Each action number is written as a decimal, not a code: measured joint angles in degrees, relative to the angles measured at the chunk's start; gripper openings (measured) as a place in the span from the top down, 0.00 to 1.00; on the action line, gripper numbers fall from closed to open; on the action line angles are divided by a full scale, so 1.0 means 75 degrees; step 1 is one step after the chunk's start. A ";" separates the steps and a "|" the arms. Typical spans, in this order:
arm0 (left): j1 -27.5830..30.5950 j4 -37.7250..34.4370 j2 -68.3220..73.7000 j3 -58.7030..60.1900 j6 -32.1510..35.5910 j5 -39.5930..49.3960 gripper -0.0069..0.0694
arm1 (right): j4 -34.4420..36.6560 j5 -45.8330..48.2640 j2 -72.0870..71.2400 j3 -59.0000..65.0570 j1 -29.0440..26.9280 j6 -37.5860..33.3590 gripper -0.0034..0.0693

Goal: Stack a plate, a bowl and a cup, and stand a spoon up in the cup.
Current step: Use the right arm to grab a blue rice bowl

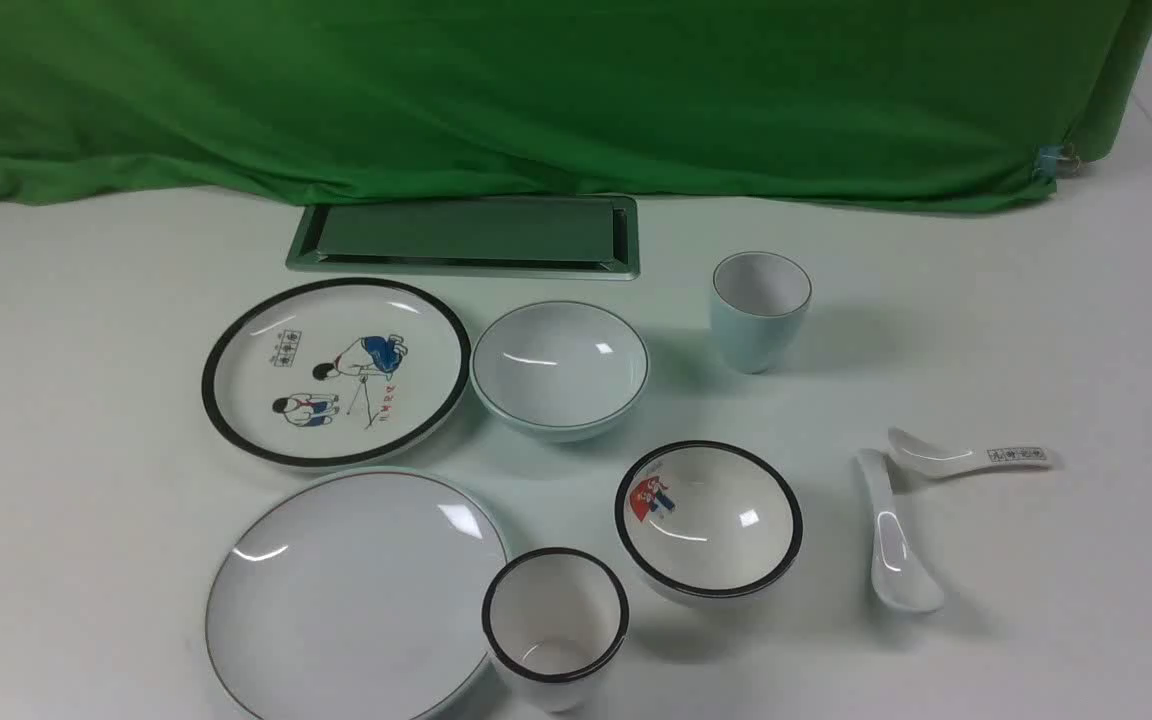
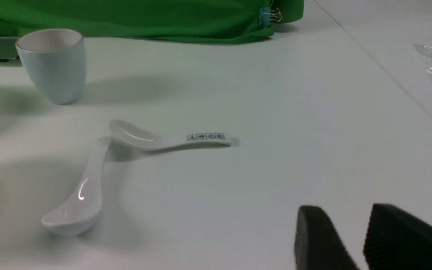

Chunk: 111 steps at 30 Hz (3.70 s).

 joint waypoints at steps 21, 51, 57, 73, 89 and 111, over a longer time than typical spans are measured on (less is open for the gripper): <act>0.0000 0.0120 0.0000 0.0000 0.0013 0.0000 0.95 | 0.0000 0.0000 0.0000 0.0000 0.0000 -0.0007 0.62; 0.0000 0.0109 0.0000 0.0000 0.0146 -0.1393 0.95 | 0.2084 0.0007 0.0000 0.0000 0.0000 0.6811 0.62; 0.0000 0.0318 0.0000 0.0000 0.0182 -0.1439 0.95 | 0.1998 0.0007 0.0000 0.0000 0.0000 0.6618 0.62; 0.0000 -0.2966 0.0000 0.0000 -0.7914 -0.2941 0.95 | 0.2082 -0.0183 0.0000 0.0000 0.0716 0.5133 0.65; -0.1290 0.2299 0.0883 -0.2764 -0.8772 0.0744 0.95 | 0.1118 0.0924 0.2830 -0.3502 0.3586 -0.0344 0.94; -0.3341 -0.0158 0.8708 -0.7259 -0.0798 0.6017 0.95 | 0.1326 0.6109 1.1956 -1.1617 0.3657 -0.3179 0.88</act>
